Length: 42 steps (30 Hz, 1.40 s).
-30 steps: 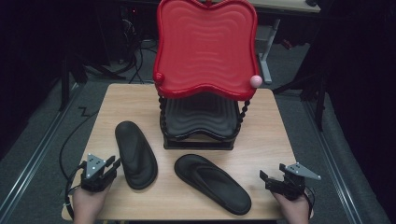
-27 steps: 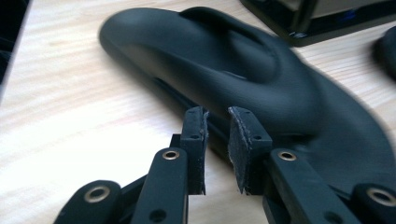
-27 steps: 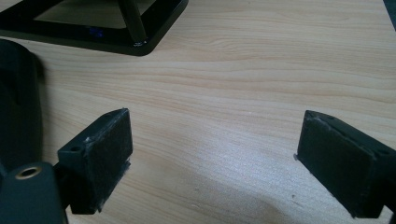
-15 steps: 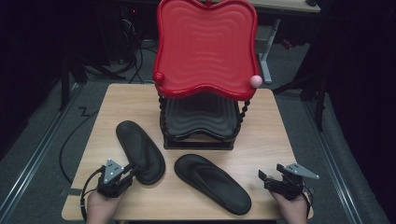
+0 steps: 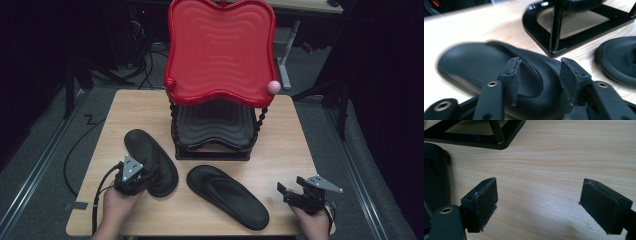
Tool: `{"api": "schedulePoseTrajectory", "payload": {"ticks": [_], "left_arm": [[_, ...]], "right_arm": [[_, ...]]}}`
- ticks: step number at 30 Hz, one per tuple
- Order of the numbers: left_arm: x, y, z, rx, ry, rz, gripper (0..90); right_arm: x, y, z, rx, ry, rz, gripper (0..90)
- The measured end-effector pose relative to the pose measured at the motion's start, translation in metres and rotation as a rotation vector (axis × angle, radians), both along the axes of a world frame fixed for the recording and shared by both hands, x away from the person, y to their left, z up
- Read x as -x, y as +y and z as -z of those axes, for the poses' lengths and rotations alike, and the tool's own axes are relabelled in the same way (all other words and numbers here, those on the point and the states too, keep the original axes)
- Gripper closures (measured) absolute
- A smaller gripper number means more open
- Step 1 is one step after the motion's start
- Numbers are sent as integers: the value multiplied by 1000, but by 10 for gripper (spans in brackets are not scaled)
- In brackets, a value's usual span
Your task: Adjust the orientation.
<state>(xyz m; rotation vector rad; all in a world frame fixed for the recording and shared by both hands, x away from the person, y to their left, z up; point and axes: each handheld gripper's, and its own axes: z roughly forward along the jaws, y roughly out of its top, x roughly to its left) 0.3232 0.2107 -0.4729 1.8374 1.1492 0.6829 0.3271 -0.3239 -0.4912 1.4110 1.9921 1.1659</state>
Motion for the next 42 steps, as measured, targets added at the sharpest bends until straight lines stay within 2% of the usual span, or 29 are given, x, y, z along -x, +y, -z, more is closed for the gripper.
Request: {"api": "schedulePoseTrajectory", "payload": {"ticks": [2, 4, 7, 9, 13, 15, 16, 17, 19, 20, 22, 23, 25, 27, 28, 30, 31, 33, 35, 36, 40, 42], "left_arm": [[1, -2, 3, 19, 11, 15, 552], [7, -6, 4, 9, 11, 18, 600], [20, -9, 5, 41, 9, 30, 619], [33, -16, 5, 33, 7, 45, 622], [53, -28, 4, 33, 2, 78, 622], [58, -27, -3, 49, -35, 82, 611], [59, -27, -7, 130, -67, 53, 606], [59, -20, -13, 122, -89, 44, 605], [53, -3, -21, 84, -135, 0, 607], [46, 6, -21, 86, -130, -25, 610], [32, 19, -19, 71, -116, -69, 609], [22, 25, -16, 53, -107, -85, 609], [4, 30, -11, 19, -83, -97, 603], [-9, 33, -6, 24, -61, -78, 618], [-15, 31, -3, 3, -45, -58, 637], [-24, 26, 4, -80, -19, -27, 659], [-26, 26, 7, -85, -3, -13, 684], [-27, 28, 10, -81, 18, -12, 714], [-23, 31, 12, -89, 16, -8, 749], [-21, 32, 13, -90, 13, -10, 757], [-7, 39, 11, -36, -2, -31, 771], [1, 39, 10, -40, -12, -34, 780]], "right_arm": [[1, -1, -1, -1, -2, 4, 149], [0, -3, 0, -3, -2, 5, 150], [0, -4, 2, -11, 9, 7, 152], [0, -3, 2, -13, 13, 5, 152], [4, 4, -7, -9, -25, -24, 151], [11, 15, -16, -11, -71, -41, 160], [16, 23, -22, -21, -97, -50, 170], [22, 32, -28, -39, -118, -79, 189], [33, 55, -41, -71, -155, -142, 212], [39, 69, -45, -82, -174, -176, 226], [48, 100, -51, -66, -187, -236, 234], [50, 112, -52, -61, -184, -258, 235], [54, 144, -50, -99, -146, -306, 252], [55, 171, -47, -119, -111, -345, 268], [55, 183, -45, -115, -104, -360, 269], [54, 203, -42, -94, -95, -378, 269], [54, 209, -42, -94, -92, -384, 269], [53, 211, -42, -89, -100, -384, 274], [53, 204, -44, -76, -103, -368, 274], [53, 197, -44, -78, -104, -355, 278], [52, 163, -44, -64, -118, -290, 283], [50, 144, -43, -56, -121, -250, 284]]}}
